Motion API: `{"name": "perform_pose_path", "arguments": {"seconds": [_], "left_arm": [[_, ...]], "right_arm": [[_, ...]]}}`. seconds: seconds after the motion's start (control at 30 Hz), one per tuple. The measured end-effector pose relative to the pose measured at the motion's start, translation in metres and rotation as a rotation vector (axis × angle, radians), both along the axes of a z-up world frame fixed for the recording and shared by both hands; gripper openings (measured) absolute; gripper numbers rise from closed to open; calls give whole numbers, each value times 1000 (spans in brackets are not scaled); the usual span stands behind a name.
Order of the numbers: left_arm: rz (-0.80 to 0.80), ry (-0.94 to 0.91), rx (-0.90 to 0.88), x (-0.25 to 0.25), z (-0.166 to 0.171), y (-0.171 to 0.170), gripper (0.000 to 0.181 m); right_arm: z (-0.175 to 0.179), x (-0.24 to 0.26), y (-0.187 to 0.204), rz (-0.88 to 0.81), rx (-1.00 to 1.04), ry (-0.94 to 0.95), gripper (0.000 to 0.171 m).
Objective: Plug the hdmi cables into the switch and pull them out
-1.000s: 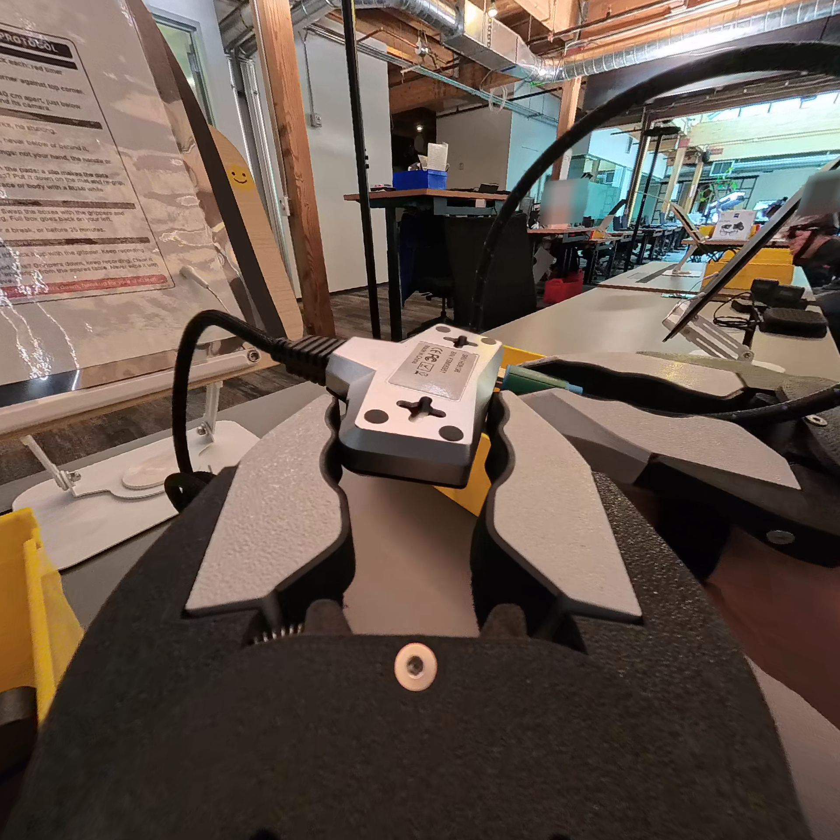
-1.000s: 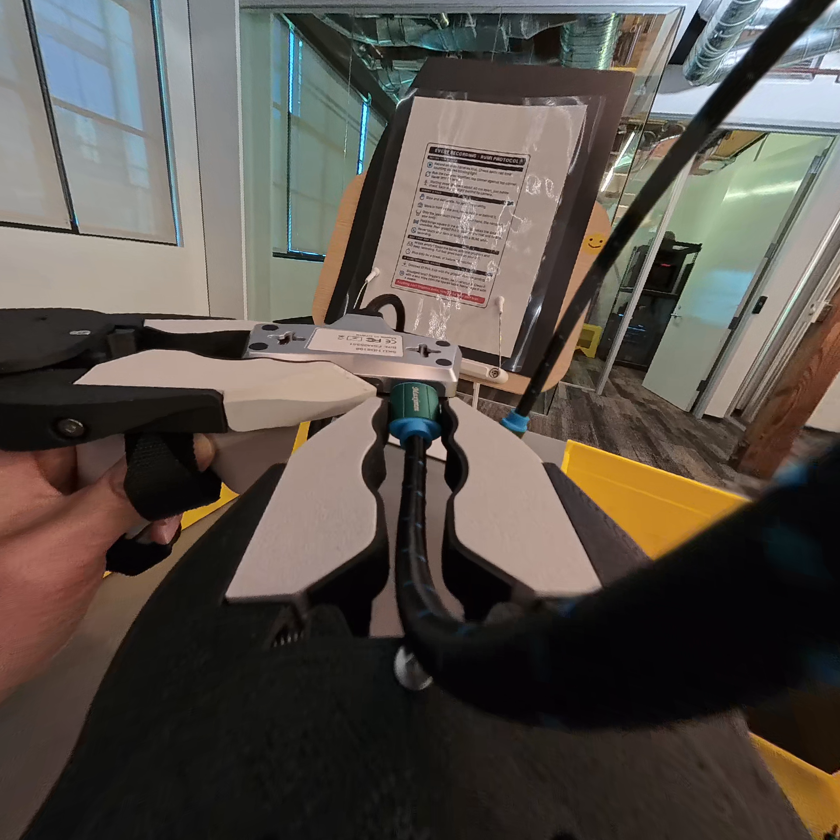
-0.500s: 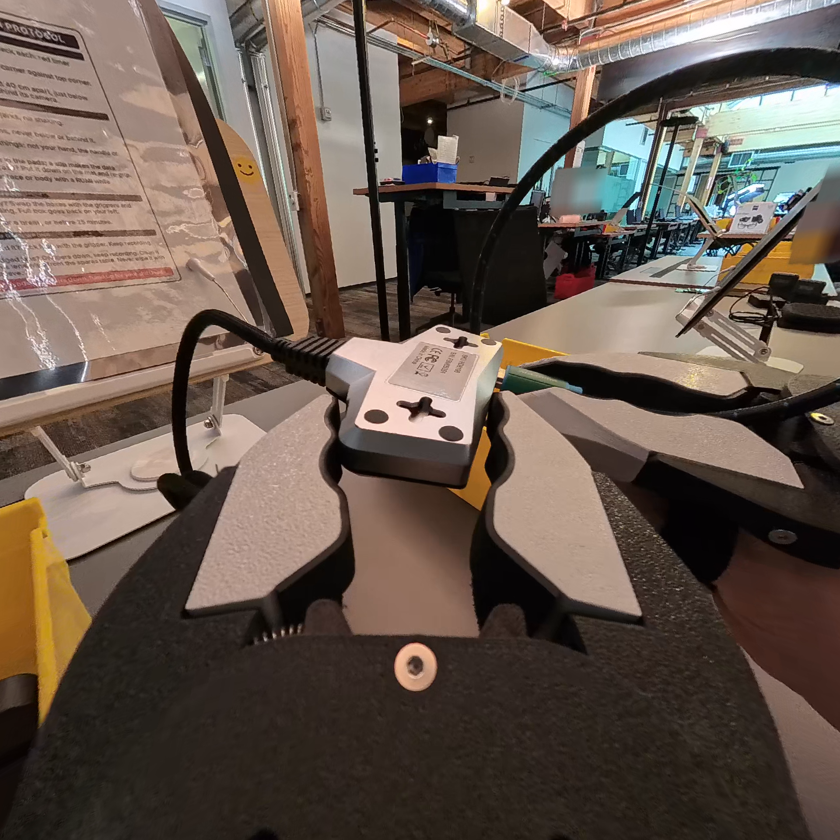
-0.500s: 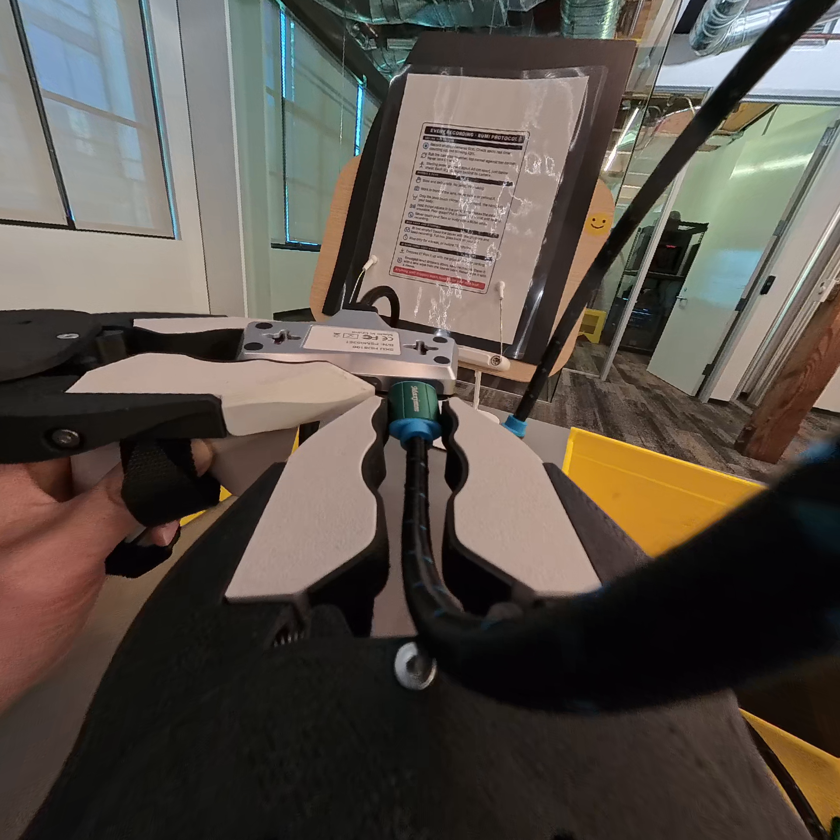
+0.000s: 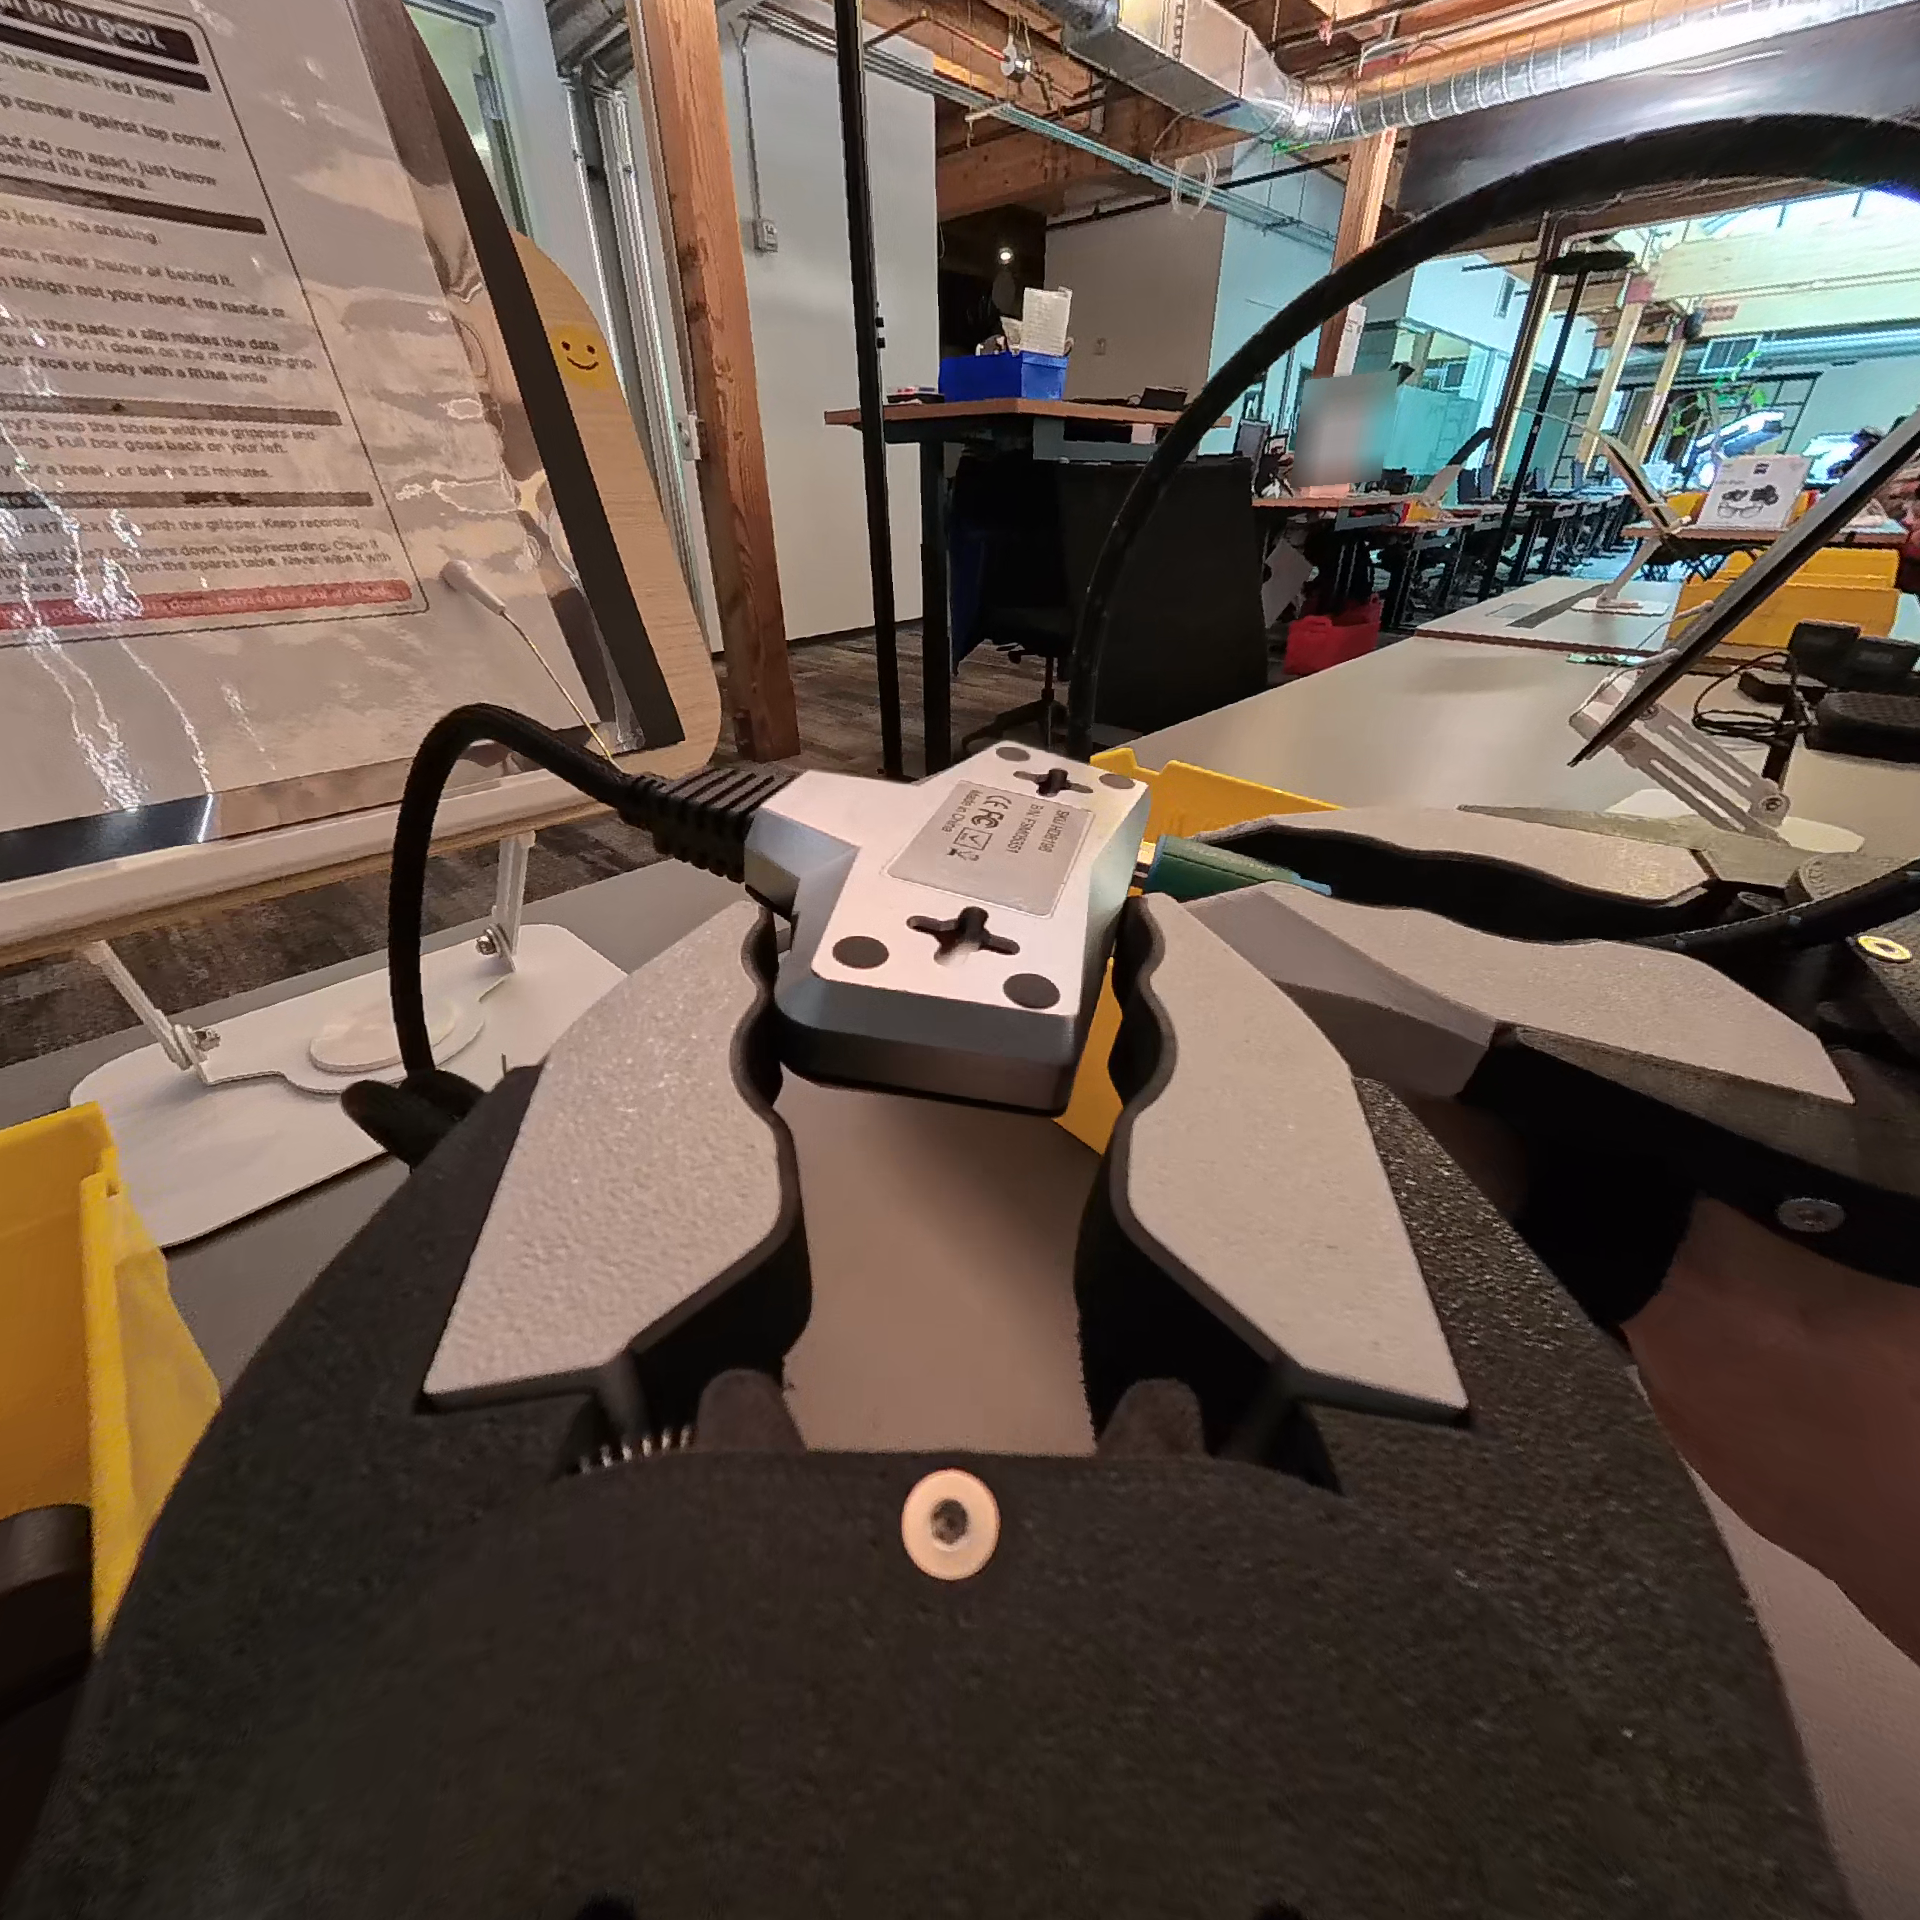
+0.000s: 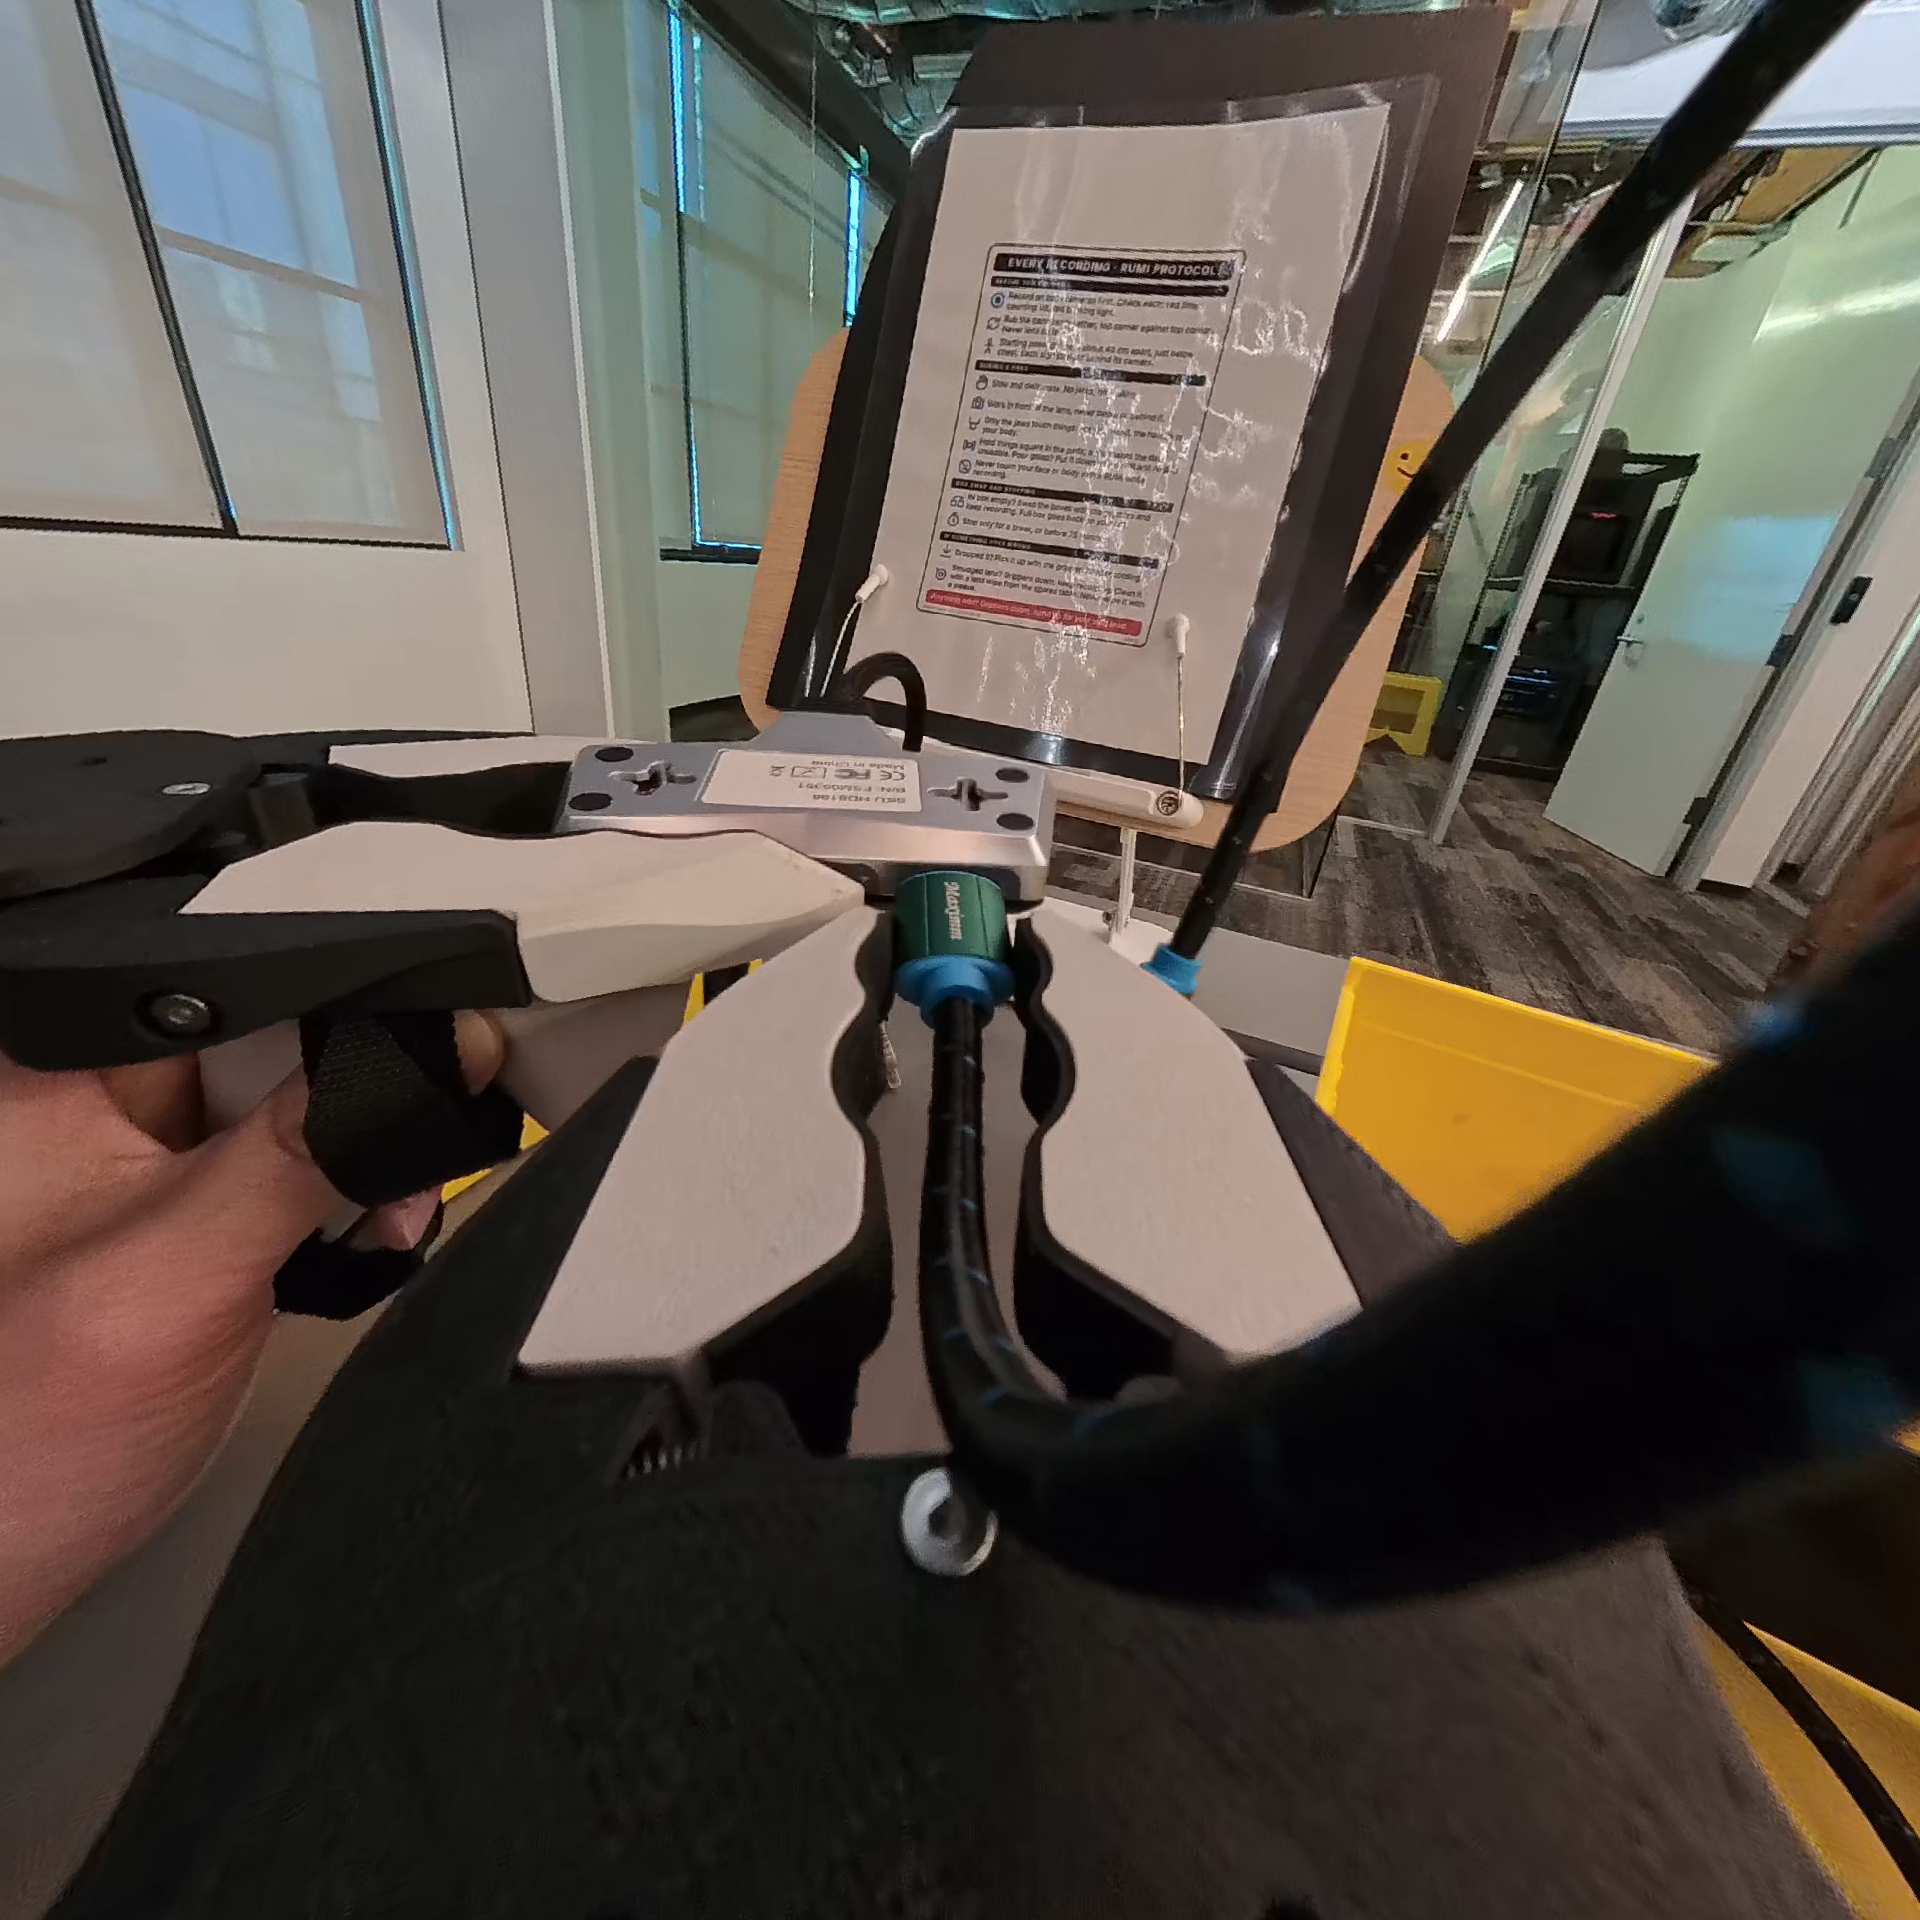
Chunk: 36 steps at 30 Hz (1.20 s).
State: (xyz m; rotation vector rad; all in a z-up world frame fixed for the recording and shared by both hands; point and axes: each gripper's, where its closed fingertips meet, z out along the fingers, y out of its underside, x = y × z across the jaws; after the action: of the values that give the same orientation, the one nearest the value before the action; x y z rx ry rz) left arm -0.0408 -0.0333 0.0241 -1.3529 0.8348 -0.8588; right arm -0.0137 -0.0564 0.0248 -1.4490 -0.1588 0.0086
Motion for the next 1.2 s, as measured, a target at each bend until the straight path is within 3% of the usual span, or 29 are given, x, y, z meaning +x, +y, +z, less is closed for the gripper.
{"name": "perform_pose_path", "arguments": {"seconds": [0.7, 1.0, 1.2], "left_arm": [[29, 7, -1, -3, -1, 3, 62], [14, -7, -6, -4, 5, 1, 62], [-17, -10, 17, -7, 10, -3, 62]], "right_arm": [[0, -2, 3, 16, 9, 30, 22], [6, -3, 0, -22, 39, -48, 21], [11, -7, -6, 49, 50, -47, 21]]}}
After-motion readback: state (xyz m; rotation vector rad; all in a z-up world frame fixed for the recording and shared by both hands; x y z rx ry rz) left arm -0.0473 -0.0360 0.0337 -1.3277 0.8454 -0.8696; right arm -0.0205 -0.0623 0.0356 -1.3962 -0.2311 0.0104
